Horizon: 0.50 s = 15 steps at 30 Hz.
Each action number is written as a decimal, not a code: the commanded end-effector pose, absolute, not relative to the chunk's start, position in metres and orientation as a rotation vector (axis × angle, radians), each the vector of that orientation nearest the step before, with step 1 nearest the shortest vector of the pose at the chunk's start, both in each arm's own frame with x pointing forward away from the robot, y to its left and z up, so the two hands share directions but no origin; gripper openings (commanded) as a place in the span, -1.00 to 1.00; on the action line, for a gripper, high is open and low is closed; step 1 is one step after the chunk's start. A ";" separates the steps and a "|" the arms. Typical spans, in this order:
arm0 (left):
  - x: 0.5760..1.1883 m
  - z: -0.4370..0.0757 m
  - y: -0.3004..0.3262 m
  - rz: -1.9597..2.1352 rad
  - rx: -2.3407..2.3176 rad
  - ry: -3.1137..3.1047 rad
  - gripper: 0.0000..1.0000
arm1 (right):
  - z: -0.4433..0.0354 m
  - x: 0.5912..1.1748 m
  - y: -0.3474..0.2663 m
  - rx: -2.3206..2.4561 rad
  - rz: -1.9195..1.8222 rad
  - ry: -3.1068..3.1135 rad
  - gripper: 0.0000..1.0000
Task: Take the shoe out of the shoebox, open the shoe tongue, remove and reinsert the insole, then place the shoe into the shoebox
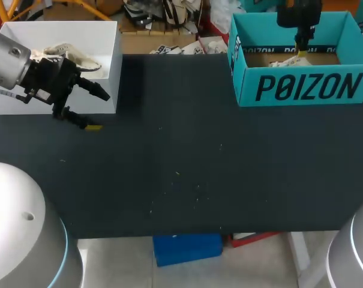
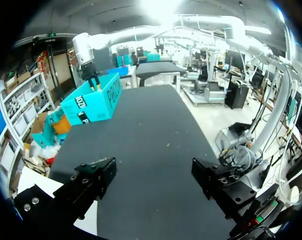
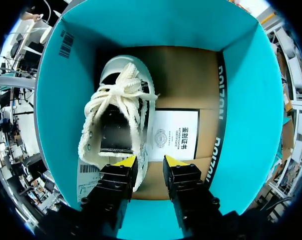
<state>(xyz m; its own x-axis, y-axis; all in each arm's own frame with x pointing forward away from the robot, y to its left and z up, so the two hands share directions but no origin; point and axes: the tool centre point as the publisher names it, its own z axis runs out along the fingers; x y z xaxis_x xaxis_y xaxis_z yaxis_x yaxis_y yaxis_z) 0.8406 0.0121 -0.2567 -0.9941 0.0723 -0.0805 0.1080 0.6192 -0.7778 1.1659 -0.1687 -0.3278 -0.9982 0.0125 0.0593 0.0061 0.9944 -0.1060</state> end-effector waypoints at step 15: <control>0.840 -0.256 0.012 -1.339 0.155 2.794 1.00 | -0.229 1.090 -0.104 -0.203 0.239 -3.189 -0.38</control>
